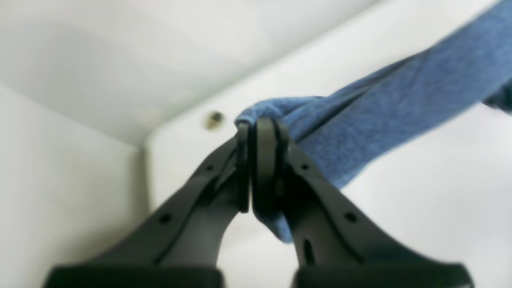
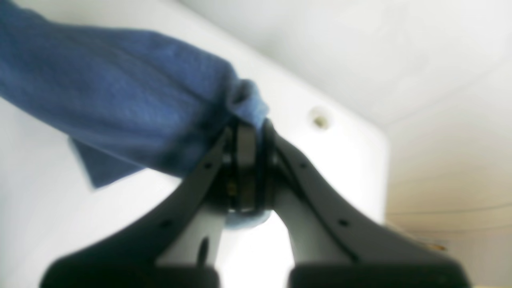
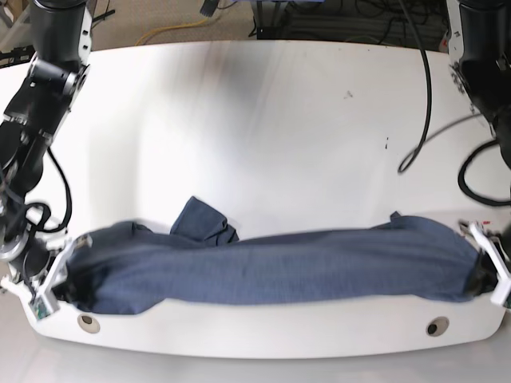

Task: Fold the T-shirt properly
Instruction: 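Pull the shirt back with both grippers and lay it flat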

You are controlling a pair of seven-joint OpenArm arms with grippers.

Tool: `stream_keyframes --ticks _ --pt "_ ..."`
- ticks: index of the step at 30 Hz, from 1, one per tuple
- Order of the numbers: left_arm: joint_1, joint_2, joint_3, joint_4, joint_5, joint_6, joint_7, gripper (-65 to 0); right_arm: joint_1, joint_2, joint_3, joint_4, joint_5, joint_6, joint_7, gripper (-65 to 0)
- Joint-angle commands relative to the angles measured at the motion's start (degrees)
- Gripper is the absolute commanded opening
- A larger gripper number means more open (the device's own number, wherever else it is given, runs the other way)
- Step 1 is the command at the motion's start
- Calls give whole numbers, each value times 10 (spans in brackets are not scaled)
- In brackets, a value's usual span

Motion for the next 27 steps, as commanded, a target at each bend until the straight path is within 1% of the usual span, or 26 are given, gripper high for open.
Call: stream_keyframes --ticks 1,8,12,17,24,27 --pt "18 -6 -18 8 -7 0 -11 -650 -19 -4 19 31 5 -1 14 -650" --pt "155 -3 -64 21 -13 0 -11 -650 -148 -53 71 82 5 -1 14 -650" --pt "231 -3 -110 20 -50 0 -11 -650 -211 -73 93 100 5 -1 14 -650" --pt "306 -3 -135 20 -72 0 -11 -650 -267 -98 120 103 5 -1 14 -650" --pt "389 -3 -162 18 -71 0 -11 -650 -336 -126 147 103 5 -1 14 -650" --pt "419 -3 -167 18 -68 0 -11 -650 -366 -139 164 100 21 -1 14 -650"
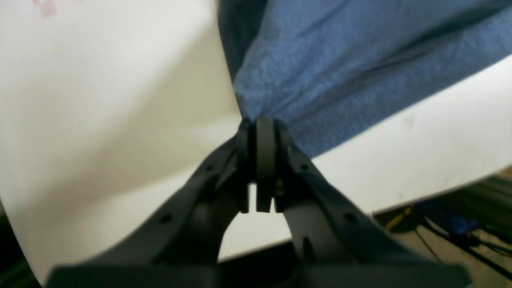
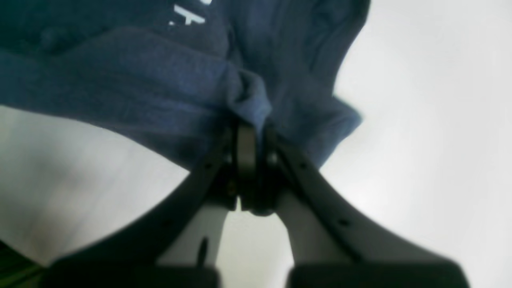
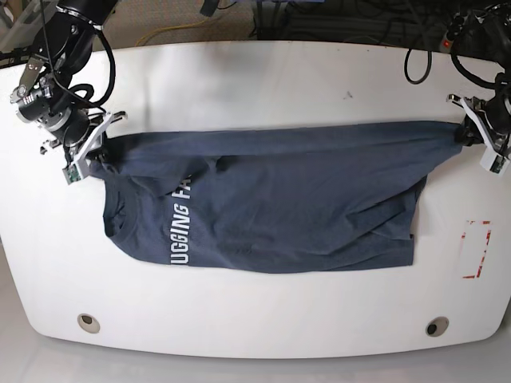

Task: Fold the T-shirt properly
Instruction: 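Pull the shirt back with both grippers and lay it flat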

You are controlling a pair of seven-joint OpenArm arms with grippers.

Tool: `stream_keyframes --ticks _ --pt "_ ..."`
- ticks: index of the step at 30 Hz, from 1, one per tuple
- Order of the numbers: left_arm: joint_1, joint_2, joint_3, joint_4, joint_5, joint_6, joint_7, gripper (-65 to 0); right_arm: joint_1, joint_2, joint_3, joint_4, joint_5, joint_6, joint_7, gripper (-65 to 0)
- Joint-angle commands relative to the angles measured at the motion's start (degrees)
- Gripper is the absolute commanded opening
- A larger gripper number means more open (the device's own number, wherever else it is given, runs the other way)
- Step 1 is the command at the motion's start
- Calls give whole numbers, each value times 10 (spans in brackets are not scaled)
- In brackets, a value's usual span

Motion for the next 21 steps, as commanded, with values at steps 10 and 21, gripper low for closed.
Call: stream_keyframes --ticks 10,21 --pt "133 -14 -5 7 -2 -1 -90 -650 -90 -11 22 6 34 -1 12 -650" --pt "185 -2 -3 -12 92 -5 -113 -650 -158 -11 22 -10 33 -1 12 -650"
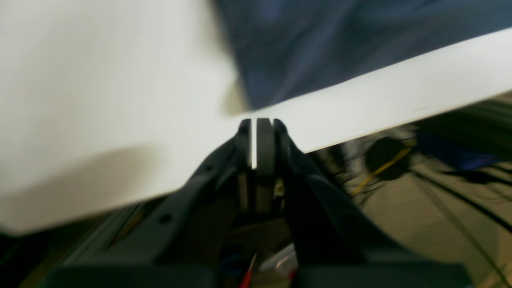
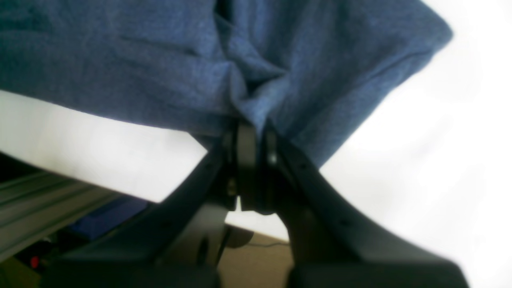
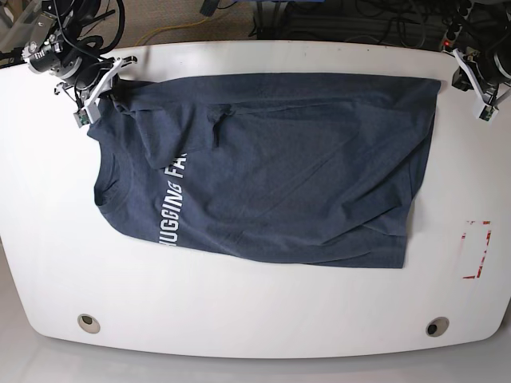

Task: Fold the T-shirt properly
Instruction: 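Pull the shirt back with both grippers and lay it flat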

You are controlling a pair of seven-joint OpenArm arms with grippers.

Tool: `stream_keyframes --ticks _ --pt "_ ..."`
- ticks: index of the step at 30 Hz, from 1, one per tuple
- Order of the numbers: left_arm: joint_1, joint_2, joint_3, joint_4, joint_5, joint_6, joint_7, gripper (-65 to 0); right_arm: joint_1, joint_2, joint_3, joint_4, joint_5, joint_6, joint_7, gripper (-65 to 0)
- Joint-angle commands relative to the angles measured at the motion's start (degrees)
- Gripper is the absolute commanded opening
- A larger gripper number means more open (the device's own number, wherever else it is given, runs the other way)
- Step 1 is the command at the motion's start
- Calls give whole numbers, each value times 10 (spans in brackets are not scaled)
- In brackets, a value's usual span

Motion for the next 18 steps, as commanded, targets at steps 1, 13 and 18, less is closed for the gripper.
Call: stream_keyframes --ticks 1,13,18 --pt "3 0 -7 3 20 -16 -8 -650 -8 12 3 -12 8 -1 9 -650" --pt "-25 32 -2 4 85 -69 -8 -650 -12 16 3 -9 8 -1 9 -520" --pt "-71 33 28 4 84 -69 -5 -650 -7 14 3 12 8 -1 9 -304"
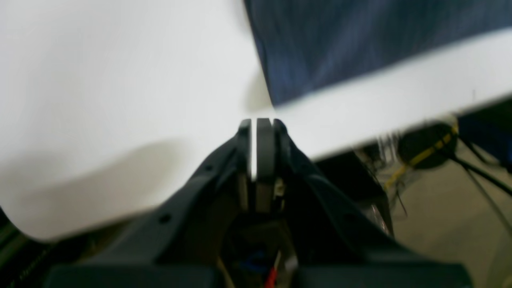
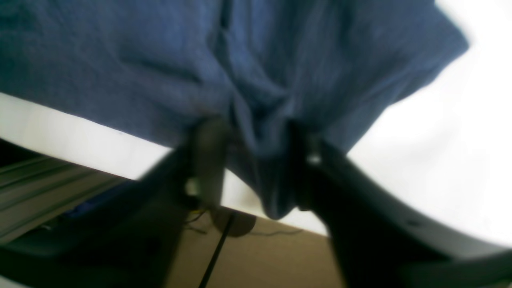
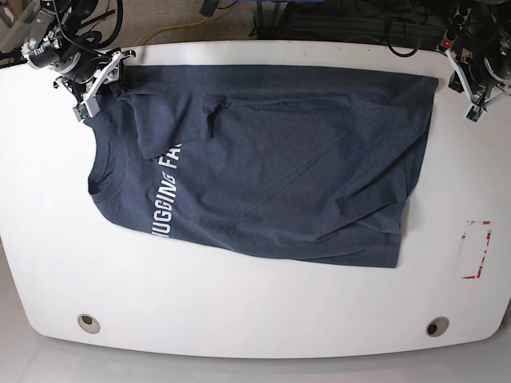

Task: Fold the T-shirt properly
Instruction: 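Pull the shirt back with both grippers and lay it flat, then release the shirt and move both grippers to its hem corners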

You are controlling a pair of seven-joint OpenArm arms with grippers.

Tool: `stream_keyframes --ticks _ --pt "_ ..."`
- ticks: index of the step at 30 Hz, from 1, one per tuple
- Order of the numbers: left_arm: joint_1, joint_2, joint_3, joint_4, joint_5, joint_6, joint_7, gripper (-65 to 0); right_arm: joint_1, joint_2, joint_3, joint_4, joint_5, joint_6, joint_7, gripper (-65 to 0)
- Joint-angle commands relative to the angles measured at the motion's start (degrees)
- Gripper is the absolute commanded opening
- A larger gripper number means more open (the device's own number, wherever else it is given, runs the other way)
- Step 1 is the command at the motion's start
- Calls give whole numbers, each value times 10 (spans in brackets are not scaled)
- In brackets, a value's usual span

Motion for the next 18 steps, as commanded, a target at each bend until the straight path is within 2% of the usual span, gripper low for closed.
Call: stream_keyframes --ticks 1,3,5,9,13,15,18 --pt "-14 -11 9 9 -4 -1 -6 -650 3 7 3 14 7 -1 8 -281" --pt "-29 -11 18 9 -4 -1 -6 -650 19 7 6 13 7 -1 8 -239" --pt "-44 -11 28 9 -3 -1 -6 -633 32 7 21 11 7 -1 8 -231" --pt "-79 -8 41 7 -2 -1 -6 -518 73 7 53 -2 5 -1 8 -228" --pt "-116 19 43 5 1 -1 -6 -408 134 19 59 -45 3 -1 -6 -233" --pt "-130 24 43 5 1 -1 -6 -389 163 31 59 -65 3 -1 -10 -233" --pt "-157 45 59 3 1 24 -6 -378 208 45 57 -109 2 -1 -11 -233"
